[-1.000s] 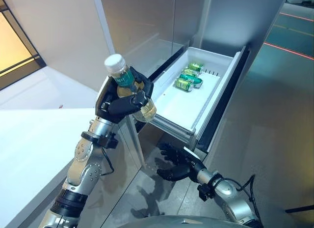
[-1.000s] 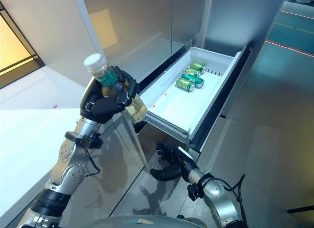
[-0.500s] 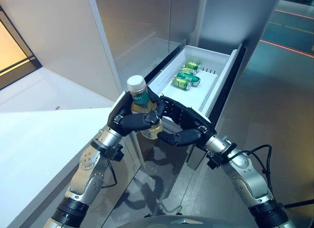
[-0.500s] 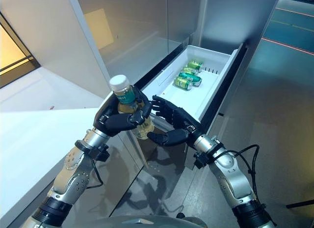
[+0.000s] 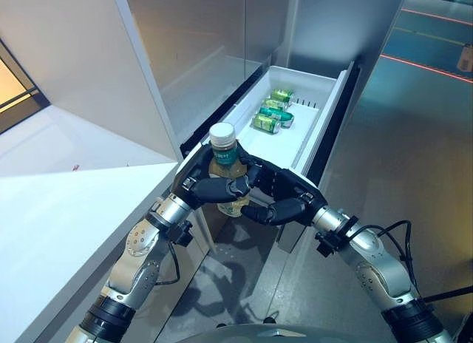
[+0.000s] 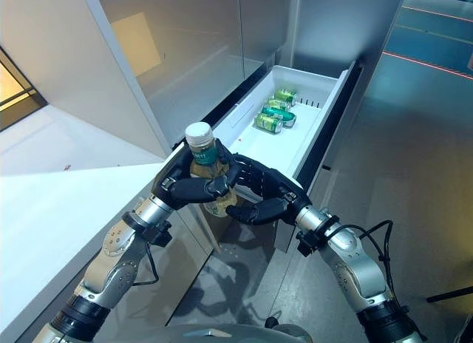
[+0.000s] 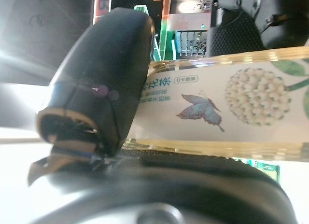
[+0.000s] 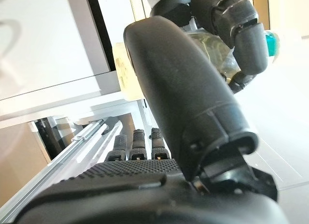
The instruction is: Put drinks into fridge and close the fridge
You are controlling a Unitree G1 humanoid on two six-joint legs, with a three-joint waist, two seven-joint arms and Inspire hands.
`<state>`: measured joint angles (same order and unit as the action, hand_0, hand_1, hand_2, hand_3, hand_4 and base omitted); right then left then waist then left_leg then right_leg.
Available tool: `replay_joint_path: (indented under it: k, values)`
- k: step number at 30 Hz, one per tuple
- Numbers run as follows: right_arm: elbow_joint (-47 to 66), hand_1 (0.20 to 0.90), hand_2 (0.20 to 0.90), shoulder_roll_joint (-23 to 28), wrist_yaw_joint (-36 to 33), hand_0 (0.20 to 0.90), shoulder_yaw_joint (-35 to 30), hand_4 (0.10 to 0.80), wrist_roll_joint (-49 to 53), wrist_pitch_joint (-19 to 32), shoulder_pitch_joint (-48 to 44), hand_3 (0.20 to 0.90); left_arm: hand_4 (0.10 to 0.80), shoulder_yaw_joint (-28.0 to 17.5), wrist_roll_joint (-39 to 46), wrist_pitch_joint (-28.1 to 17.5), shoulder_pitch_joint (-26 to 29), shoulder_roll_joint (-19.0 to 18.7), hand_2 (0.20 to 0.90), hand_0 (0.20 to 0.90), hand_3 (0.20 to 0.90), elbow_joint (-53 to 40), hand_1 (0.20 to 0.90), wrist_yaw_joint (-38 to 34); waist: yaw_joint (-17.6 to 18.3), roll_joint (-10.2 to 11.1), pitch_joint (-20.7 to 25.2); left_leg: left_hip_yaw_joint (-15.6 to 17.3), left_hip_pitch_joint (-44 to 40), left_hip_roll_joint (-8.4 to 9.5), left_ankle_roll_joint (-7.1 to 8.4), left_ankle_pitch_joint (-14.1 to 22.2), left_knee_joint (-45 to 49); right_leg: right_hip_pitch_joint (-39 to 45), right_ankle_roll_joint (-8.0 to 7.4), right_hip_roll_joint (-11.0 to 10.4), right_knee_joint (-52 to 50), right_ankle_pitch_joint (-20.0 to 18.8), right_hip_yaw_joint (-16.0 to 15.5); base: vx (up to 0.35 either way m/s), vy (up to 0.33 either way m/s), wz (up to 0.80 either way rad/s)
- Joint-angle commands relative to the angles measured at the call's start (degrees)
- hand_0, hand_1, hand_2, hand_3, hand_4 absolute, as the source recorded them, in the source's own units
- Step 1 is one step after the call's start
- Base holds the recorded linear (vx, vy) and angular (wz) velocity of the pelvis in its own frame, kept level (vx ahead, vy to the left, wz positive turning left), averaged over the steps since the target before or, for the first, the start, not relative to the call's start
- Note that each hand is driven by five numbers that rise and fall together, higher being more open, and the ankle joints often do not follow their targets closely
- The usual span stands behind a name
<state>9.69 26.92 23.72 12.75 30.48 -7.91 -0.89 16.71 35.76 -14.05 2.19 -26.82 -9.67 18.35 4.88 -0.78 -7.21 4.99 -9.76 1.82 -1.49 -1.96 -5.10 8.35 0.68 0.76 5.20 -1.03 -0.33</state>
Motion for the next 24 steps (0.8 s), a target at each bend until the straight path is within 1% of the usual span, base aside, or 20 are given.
replay_joint_path:
  k: [1, 5, 10, 14, 17, 18, 21, 24]
  values:
    - [5.9, 0.9, 0.9, -2.3, 1.9, 0.9, 1.4, 0.8, 4.4, 2.0, -6.2, 0.9, 0.1, 2.5, 0.2, -11.9, 12.0, 3.3, 0.3, 0.3, 0.2, -0.9, 0.3, 0.2, 0.1, 0.9, 4.7, 0.5, -0.2, 1.53, -1.42, 5.4, 0.5, -2.6, -3.85, 1.1, -3.9, 2.2, 0.7, 0.0, 0.0, 0.0]
    - [5.6, 0.9, 0.9, -1.7, 1.7, 0.9, 1.6, 0.8, 3.5, 2.3, -7.1, 0.9, 0.1, 3.6, -0.6, -13.9, 13.0, 3.5, 0.3, 0.3, 0.2, -0.9, 0.3, -1.7, 0.1, 1.4, 4.9, 0.2, 0.0, 1.65, -1.56, 5.5, 0.5, -2.9, -3.83, 1.3, -4.0, 2.1, 1.1, 0.0, 0.0, 0.0]
    - [6.3, 0.9, 0.9, -1.5, 1.2, 0.9, 1.5, 0.8, 4.0, 1.6, -7.8, 0.9, 0.1, 3.8, -1.3, -14.8, 13.0, 4.0, 0.3, 0.3, 0.2, -1.1, 0.3, -1.6, 0.1, 1.7, 4.7, 0.0, 0.0, 1.72, -1.71, 5.6, 0.7, -3.0, -3.68, 1.6, -4.1, 2.2, 1.7, 0.004, -0.009, -0.04]
    - [7.0, 0.9, 0.9, -1.8, 1.5, 0.9, 2.2, 0.8, 6.2, -0.4, -8.1, 0.9, 0.1, 4.4, -2.5, -15.0, 13.3, 4.0, 0.3, 0.3, 0.2, -1.7, 0.3, -3.4, 0.2, 2.1, 5.0, 0.1, 0.2, 1.71, -1.87, 5.8, 0.7, -3.2, -3.81, 1.8, -4.0, 2.0, 2.4, -0.008, -0.024, -0.06]
    - [7.7, 0.9, 0.9, -1.8, 2.3, 0.9, 2.7, 0.8, 7.8, -2.4, -8.3, 0.9, 0.1, 4.5, -3.8, -16.2, 13.3, 3.8, 0.3, 0.3, 0.2, -1.8, 0.3, -4.9, 0.5, 2.3, 5.2, 0.3, 0.3, 1.67, -1.9, 5.7, 0.5, -3.5, -3.93, 2.1, -3.9, 1.8, 3.0, -0.002, -0.016, -0.08]
    - [8.1, 0.9, 0.9, -2.0, 2.9, 0.9, 3.1, 0.8, 9.5, -4.4, -8.1, 0.9, 0.1, 4.4, -5.7, -17.5, 13.0, 4.0, 0.3, 0.3, 0.2, -2.1, 0.3, -6.6, 0.6, 2.3, 5.1, 0.5, 0.4, 1.63, -1.87, 5.5, 0.6, -3.7, -3.93, 2.2, -4.0, 1.6, 3.2, 0.01, -0.013, -0.11]
    - [7.9, 0.9, 0.9, -2.4, 4.6, 0.9, 3.4, 0.8, 10.1, -5.5, -7.2, 0.9, 0.1, 3.4, -6.7, -18.3, 12.3, 3.9, 0.3, 0.3, 0.2, -1.8, 0.3, -7.7, 0.4, 2.5, 5.1, 0.3, 0.3, 1.67, -1.81, 5.4, 0.7, -3.5, -3.93, 2.2, -4.0, 1.4, 3.2, 0.027, -0.02, -0.13]
    - [7.5, 0.9, 0.9, -2.2, 5.8, 0.9, 3.5, 0.8, 10.4, -5.6, -6.6, 0.9, 0.1, 3.1, -6.5, -18.7, 12.1, 3.6, 0.3, 0.3, 0.2, -1.4, 0.3, -8.6, 0.2, 2.7, 5.2, 0.2, 0.2, 1.71, -1.8, 5.3, 0.8, -3.4, -3.96, 2.1, -3.9, 1.3, 2.9, 0.015, -0.018, -0.05]
